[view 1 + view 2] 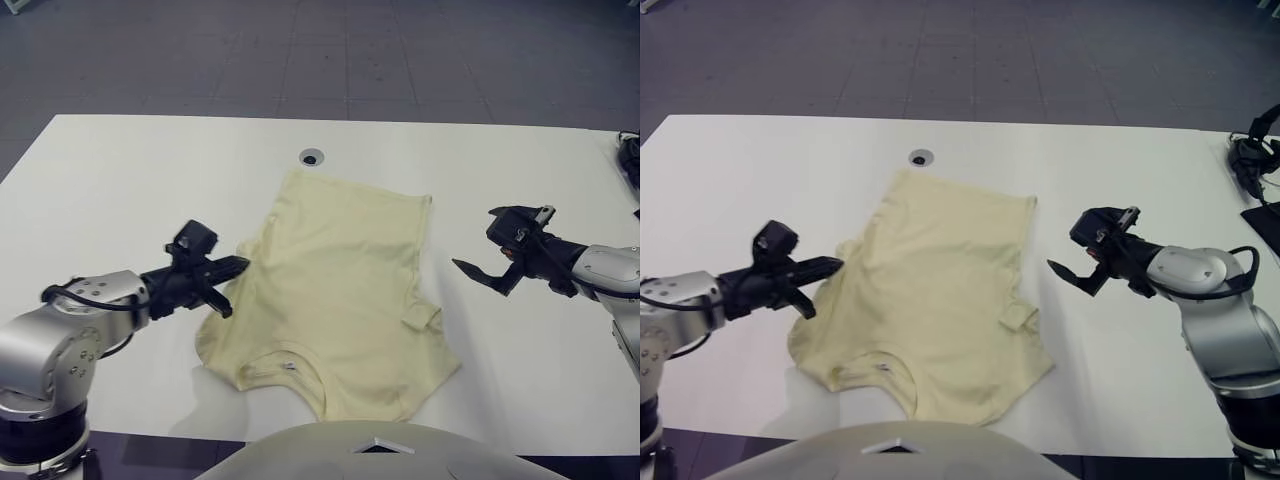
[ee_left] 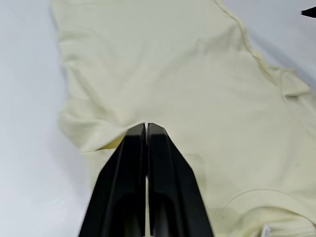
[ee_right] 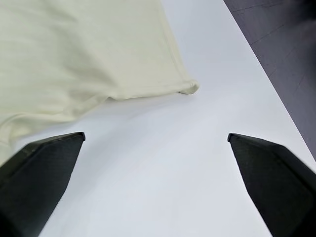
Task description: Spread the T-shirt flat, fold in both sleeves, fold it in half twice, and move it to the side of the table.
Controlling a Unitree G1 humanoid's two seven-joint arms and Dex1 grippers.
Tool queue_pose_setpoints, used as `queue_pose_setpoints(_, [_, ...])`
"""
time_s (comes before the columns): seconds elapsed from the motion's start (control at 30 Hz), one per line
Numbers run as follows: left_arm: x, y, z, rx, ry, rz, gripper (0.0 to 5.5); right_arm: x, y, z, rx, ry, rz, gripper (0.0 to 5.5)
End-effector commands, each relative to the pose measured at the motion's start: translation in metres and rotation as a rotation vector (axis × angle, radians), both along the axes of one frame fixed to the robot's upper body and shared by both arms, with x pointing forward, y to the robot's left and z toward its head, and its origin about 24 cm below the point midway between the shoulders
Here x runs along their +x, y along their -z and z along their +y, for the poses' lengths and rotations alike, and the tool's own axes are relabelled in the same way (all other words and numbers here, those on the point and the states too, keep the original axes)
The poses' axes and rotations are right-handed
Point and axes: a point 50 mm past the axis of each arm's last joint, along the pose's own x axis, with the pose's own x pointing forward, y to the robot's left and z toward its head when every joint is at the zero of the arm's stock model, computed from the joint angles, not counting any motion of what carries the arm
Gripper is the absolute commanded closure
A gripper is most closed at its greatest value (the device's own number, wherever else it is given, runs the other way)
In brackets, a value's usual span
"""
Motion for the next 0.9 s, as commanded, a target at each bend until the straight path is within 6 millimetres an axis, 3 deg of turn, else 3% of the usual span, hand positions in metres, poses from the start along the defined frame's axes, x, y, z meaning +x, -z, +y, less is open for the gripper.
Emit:
queue_pose_setpoints(0.03, [-0.001, 0.017, -0.019, -0.034, -0.017, 0.051, 5.48, 0.009, -0.004, 0.006, 0.011, -0.026, -0.02, 0.1])
queue_pose_setpoints(0.17, [0.002, 0.039, -0.033, -0.045, -0.06, 0.105, 5.48, 0.013, -0.005, 0.008, 0.013, -0.034, -0.025, 0.1])
queue_pose_setpoints(0.3, [0.002, 0.05, -0.045, -0.072, -0.089, 0.149, 4.85, 0.015, -0.004, 0.011, 0.012, -0.042, -0.02, 0.1])
queue_pose_setpoints(0.37, [0.003, 0.032, -0.04, -0.181, -0.111, 0.095, 4.48, 0.014, -0.004, 0.009, 0.015, -0.034, -0.014, 0.1])
queue_pose_setpoints(0.47, [0.012, -0.009, -0.011, -0.309, -0.168, -0.056, 4.03, 0.01, -0.003, 0.007, 0.014, -0.022, -0.008, 0.1])
queue_pose_setpoints(0.57, [0.022, -0.031, 0.026, -0.192, -0.258, -0.133, 3.51, 0.006, 0.0, 0.007, 0.015, -0.008, -0.004, 0.1])
queue_pose_setpoints(0.67, [0.027, -0.019, 0.044, -0.049, -0.288, -0.062, 2.98, 0.006, 0.001, 0.009, 0.021, -0.007, -0.006, 0.1])
queue_pose_setpoints(0.87, [0.025, 0.022, 0.031, 0.013, -0.194, 0.062, 2.0, 0.009, 0.0, 0.011, 0.019, -0.022, -0.009, 0.1])
queue_pose_setpoints(0.9, [0.025, 0.025, 0.029, 0.002, -0.184, 0.069, 2.24, 0.01, 0.0, 0.011, 0.018, -0.024, -0.008, 0.1])
